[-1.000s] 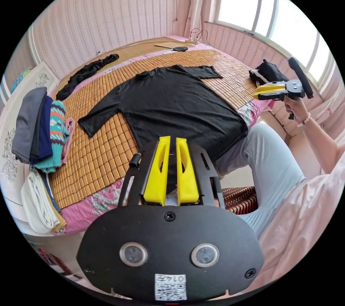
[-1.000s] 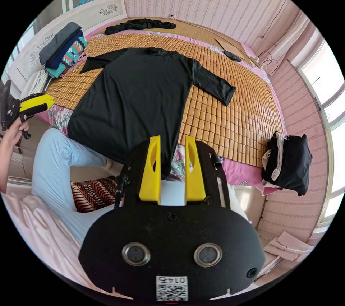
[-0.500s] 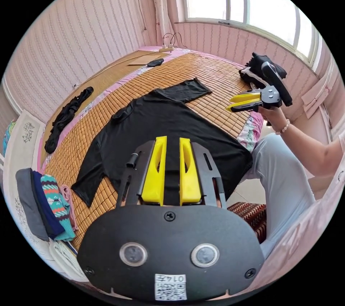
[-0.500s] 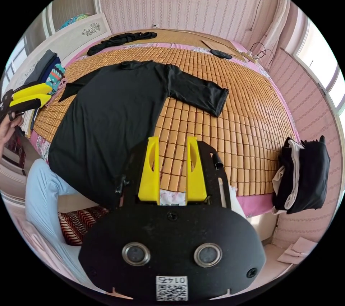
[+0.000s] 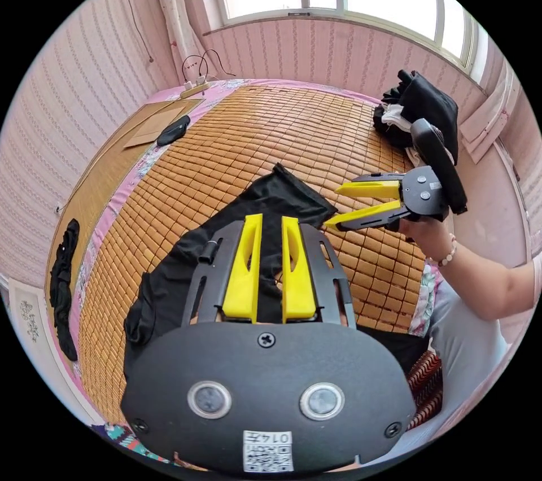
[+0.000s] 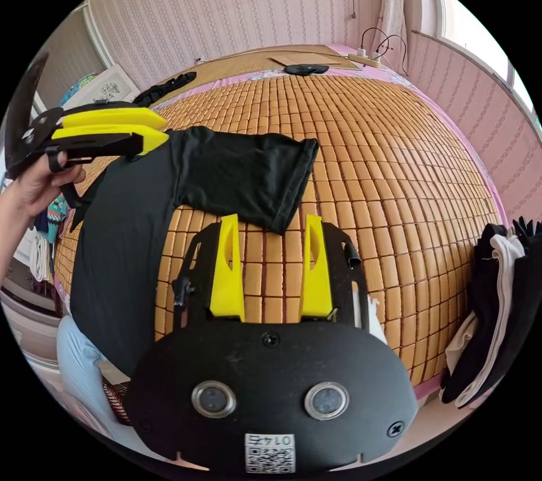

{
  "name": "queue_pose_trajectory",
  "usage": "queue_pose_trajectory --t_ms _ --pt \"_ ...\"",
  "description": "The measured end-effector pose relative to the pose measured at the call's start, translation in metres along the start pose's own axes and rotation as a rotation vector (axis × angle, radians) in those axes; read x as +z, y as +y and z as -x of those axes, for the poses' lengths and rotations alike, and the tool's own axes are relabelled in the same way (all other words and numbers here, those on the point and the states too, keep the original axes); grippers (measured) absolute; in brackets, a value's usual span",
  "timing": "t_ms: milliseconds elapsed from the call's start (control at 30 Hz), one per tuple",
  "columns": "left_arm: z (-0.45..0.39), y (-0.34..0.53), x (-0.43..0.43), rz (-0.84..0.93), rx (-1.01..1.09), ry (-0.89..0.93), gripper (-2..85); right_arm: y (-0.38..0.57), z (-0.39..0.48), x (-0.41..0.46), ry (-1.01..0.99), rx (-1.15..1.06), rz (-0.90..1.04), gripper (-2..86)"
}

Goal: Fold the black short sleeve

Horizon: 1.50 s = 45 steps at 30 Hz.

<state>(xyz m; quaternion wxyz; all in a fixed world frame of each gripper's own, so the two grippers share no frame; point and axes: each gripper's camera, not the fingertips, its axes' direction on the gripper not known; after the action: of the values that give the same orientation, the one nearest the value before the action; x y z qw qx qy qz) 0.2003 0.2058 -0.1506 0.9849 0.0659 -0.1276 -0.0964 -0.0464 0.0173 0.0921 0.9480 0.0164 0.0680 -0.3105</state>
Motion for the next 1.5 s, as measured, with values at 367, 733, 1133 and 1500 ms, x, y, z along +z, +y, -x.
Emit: queue_pose_trajectory --t_ms 367,733,1133,1500 --pt "-0.001 -0.103 0.113 0.038 -0.065 0.024 7.3 -0.020 -0.015 0.002 0.090 0.041 0.017 11.8" --pt "-0.013 -0.116 0.155 0.101 -0.015 -0.052 5.0 -0.032 -0.036 -0.016 0.032 0.019 0.010 8.9" --pt "0.040 -0.083 0.085 -0.045 -0.101 0.010 -0.6 -0.021 -0.076 -0.053 -0.131 0.055 -0.134 2.3" --pt "0.071 0.094 -0.086 -0.235 -0.265 -0.151 -0.7 -0.001 -0.040 -0.102 -0.729 -0.331 -0.319 1.4"
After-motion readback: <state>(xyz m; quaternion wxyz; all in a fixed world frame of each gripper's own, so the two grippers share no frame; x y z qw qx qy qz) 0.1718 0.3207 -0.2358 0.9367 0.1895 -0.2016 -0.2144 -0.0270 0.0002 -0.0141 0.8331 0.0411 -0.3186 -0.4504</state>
